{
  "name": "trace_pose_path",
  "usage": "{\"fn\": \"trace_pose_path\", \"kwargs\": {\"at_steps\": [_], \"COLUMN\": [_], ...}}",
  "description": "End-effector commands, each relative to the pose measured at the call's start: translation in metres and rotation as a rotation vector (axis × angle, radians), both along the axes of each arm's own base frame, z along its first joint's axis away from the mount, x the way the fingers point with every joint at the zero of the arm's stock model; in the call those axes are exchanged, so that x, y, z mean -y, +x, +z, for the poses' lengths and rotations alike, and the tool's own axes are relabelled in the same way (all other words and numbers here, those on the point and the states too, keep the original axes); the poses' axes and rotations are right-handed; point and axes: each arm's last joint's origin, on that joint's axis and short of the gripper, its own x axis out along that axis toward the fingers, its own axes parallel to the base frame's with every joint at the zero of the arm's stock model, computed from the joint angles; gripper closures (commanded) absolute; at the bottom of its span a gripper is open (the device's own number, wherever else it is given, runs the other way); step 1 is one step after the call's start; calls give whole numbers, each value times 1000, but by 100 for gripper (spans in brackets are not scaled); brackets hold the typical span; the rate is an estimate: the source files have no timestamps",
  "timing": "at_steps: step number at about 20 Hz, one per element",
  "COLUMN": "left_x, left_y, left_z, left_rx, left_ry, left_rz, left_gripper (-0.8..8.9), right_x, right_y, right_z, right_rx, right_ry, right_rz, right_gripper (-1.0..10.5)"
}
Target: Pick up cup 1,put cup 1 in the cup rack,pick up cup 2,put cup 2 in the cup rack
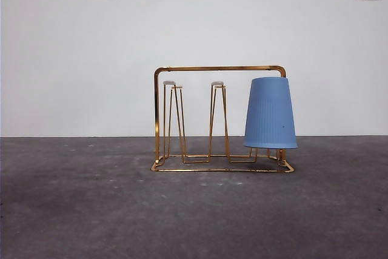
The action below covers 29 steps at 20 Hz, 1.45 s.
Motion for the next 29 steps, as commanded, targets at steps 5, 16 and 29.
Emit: {"fn": "trace_pose_path", "kwargs": {"at_steps": [5, 16, 29], "left_x": [-5, -7, -7], "left_y": [4, 6, 7], "left_z": [2, 1, 1], "left_rx": [25, 24, 38], "left_ry": [-40, -35, -28], "left_rz": [35, 44, 41], "left_gripper": [341, 478, 821], "right_x": [-9, -13, -20], "right_y": [8, 12, 19], "right_z": [-15, -15, -23], "right_rx": [-78, -81, -140], "right_ry": [-106, -104, -151], "right_rz": [30, 15, 11], "right_gripper": [962, 962, 925]}}
